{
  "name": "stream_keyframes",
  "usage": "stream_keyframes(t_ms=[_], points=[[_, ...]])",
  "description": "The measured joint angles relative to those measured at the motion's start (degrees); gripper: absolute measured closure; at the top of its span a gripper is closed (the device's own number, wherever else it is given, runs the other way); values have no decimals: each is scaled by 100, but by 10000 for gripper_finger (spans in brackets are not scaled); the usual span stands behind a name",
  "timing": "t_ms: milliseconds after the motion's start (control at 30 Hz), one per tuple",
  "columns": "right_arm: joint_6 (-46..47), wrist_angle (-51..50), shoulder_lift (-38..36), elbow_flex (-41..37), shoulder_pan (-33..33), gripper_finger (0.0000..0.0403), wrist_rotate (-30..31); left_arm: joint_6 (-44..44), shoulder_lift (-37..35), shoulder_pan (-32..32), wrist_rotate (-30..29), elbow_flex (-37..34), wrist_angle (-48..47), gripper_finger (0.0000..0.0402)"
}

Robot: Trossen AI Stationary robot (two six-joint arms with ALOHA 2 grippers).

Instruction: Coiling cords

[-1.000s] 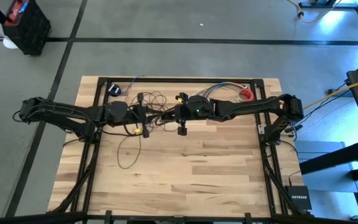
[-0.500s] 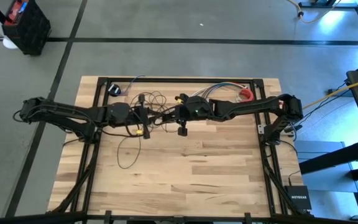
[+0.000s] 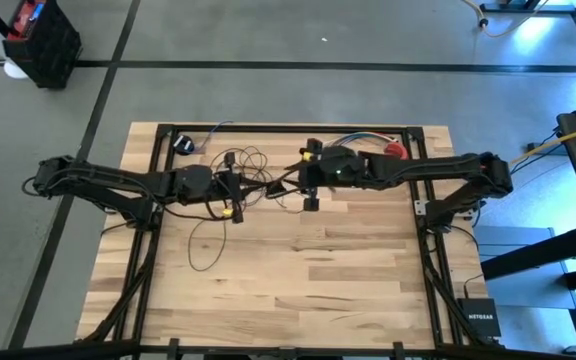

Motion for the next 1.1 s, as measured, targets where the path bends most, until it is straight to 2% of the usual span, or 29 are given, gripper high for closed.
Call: stream_keyframes(t_ms=[233, 467, 567, 733, 933, 1100], points=[[-29, -190, -145, 0, 0, 258, -262, -48, 0, -4, 22, 0, 47, 401], [-605, -518, -538, 66, -2, 258, 213, 59, -2, -4, 41, 0, 14, 401], [-385, -419, -725, 205, -7, 258, -89, 159, -2, -7, 299, 0, 22, 401], [40, 99, -605, 170, -7, 258, -1263, 182, -7, -9, 457, 2, 113, 401], [7, 444, -65, 98, -9, 258, -1379, 209, -7, -104, 444, 2, 213, 401], [-41, 593, 100, 98, 0, 258, -1390, 277, -7, -140, 438, 2, 228, 401]])
